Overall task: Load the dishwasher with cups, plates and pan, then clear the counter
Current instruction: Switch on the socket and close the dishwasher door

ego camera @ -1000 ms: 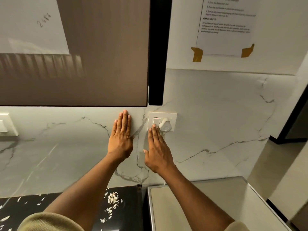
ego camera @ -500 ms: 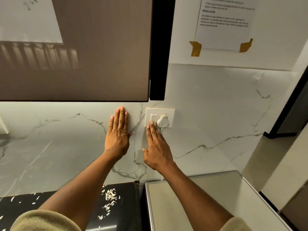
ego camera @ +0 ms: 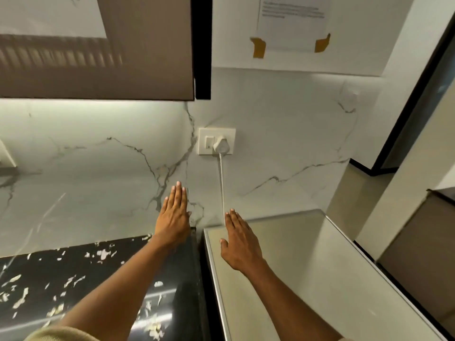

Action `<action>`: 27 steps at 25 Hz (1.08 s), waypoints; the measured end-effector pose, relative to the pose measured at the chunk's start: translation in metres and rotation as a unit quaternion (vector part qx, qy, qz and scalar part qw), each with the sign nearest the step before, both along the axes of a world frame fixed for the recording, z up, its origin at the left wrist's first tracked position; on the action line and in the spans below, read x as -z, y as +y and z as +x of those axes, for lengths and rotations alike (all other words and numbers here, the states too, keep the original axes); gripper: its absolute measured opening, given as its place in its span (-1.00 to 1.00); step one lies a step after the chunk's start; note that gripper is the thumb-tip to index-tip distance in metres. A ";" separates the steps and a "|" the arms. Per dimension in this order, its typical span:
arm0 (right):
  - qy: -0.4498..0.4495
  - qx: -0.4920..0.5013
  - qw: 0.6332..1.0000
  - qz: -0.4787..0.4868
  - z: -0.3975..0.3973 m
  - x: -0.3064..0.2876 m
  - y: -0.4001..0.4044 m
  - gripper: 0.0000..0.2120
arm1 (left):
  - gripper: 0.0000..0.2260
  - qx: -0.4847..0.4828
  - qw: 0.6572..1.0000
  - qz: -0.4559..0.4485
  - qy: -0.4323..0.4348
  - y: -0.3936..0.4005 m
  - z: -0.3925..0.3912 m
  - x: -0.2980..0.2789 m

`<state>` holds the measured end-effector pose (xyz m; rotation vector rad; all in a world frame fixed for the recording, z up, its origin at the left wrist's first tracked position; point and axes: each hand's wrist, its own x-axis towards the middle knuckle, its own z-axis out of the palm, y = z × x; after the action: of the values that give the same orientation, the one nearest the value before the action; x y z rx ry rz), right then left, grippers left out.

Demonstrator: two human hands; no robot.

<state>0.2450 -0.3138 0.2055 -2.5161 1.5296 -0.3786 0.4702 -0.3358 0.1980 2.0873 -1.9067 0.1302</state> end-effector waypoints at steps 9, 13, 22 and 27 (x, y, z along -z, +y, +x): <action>0.038 0.047 0.991 0.121 -0.088 0.110 0.148 -0.33 | -0.39 0.078 0.984 0.147 0.063 0.164 -0.132 0.123; 0.055 0.032 0.988 0.142 -0.130 0.137 0.211 -0.35 | -0.42 0.093 0.976 0.187 0.060 0.240 -0.185 0.139; 0.082 -0.043 0.986 0.139 -0.240 0.179 0.323 -0.42 | -0.48 0.087 0.961 0.253 0.075 0.380 -0.283 0.164; 0.110 -0.069 0.980 0.152 -0.254 0.183 0.336 -0.26 | -0.37 0.088 0.952 0.280 0.087 0.409 -0.289 0.160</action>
<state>-0.0087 0.0221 0.0229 -2.4612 1.3486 0.1501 0.1815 0.0733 0.0384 2.1374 -2.1811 -0.6873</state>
